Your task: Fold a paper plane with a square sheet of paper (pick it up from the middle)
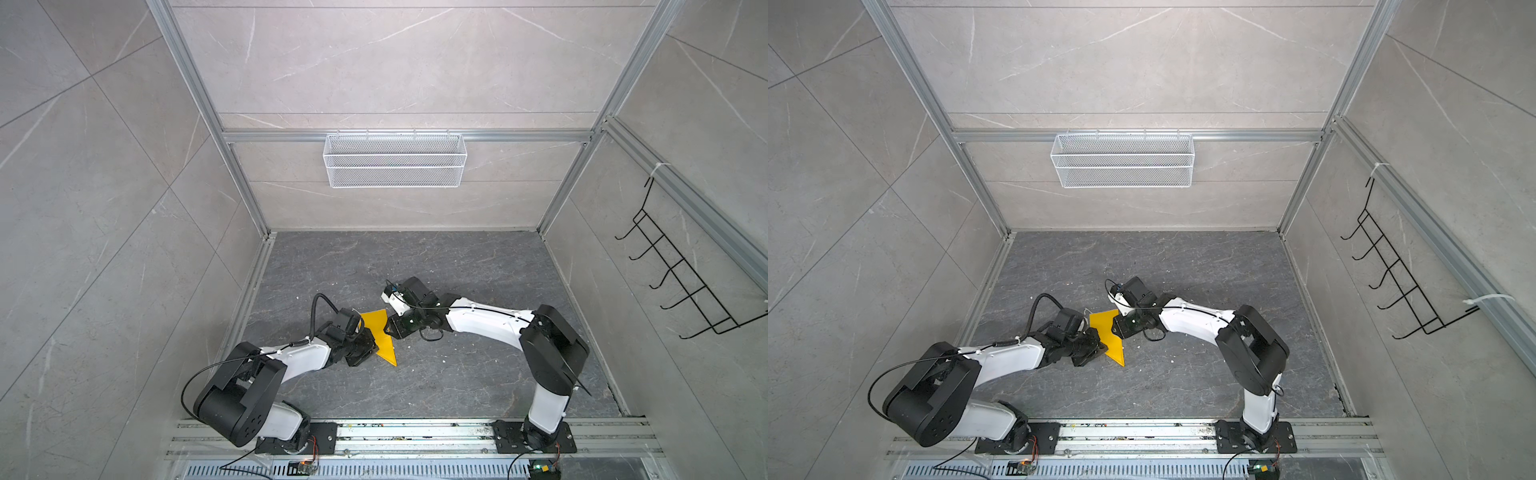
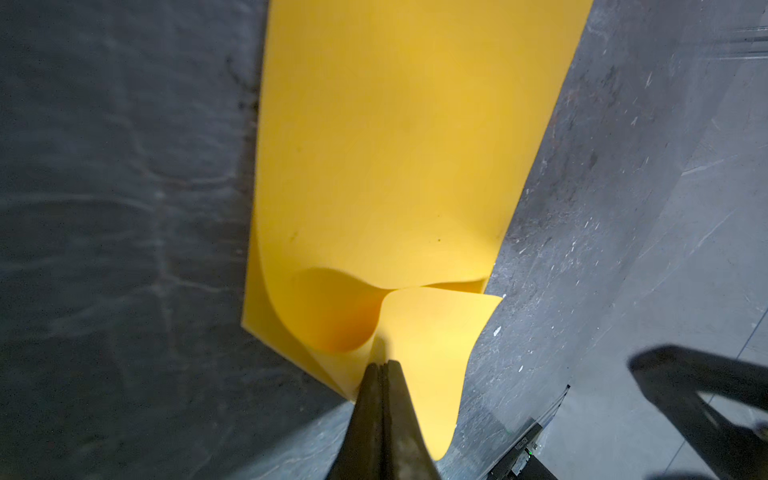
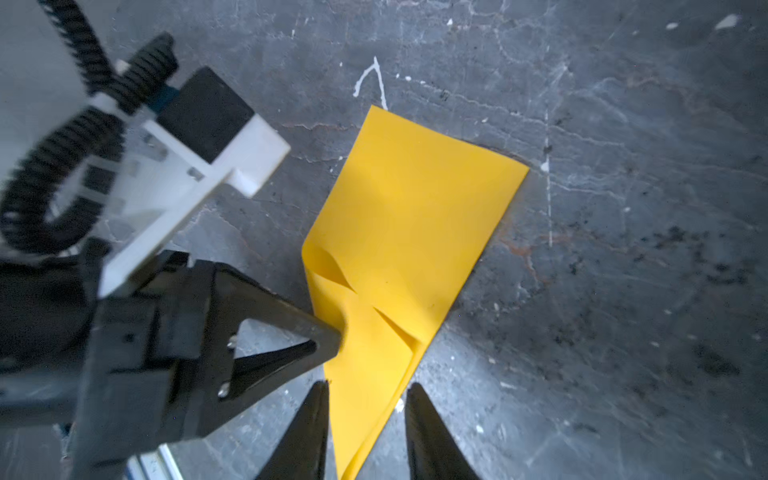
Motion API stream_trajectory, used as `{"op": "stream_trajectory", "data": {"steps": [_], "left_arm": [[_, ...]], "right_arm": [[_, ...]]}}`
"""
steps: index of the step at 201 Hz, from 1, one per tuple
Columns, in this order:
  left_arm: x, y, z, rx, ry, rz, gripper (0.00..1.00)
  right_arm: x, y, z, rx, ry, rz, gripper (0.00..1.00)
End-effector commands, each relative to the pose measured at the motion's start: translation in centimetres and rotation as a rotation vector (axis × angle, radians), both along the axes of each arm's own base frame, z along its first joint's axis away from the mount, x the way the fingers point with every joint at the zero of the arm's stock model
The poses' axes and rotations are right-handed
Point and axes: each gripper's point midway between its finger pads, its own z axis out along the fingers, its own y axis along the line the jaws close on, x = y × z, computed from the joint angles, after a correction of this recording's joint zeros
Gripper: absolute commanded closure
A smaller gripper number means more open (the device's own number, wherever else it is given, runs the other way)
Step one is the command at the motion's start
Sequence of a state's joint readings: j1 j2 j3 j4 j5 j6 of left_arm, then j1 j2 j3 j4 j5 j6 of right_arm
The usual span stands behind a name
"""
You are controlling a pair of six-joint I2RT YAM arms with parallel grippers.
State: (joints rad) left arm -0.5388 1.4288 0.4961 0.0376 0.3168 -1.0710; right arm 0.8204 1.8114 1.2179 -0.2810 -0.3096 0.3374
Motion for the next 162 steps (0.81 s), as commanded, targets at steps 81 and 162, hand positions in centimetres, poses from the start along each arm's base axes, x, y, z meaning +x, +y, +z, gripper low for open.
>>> {"op": "stream_trajectory", "data": {"steps": [81, 162], "left_arm": [[-3.0, 3.1, -3.1, 0.166, 0.144, 0.03, 0.99], [-3.0, 3.1, -3.3, 0.175, 0.157, 0.024, 0.99]], "right_arm": [[-6.4, 1.8, -2.3, 0.108, 0.429, -0.095, 1.0], [-6.0, 2.9, -4.4, 0.061, 0.449, -0.084, 1.0]]}}
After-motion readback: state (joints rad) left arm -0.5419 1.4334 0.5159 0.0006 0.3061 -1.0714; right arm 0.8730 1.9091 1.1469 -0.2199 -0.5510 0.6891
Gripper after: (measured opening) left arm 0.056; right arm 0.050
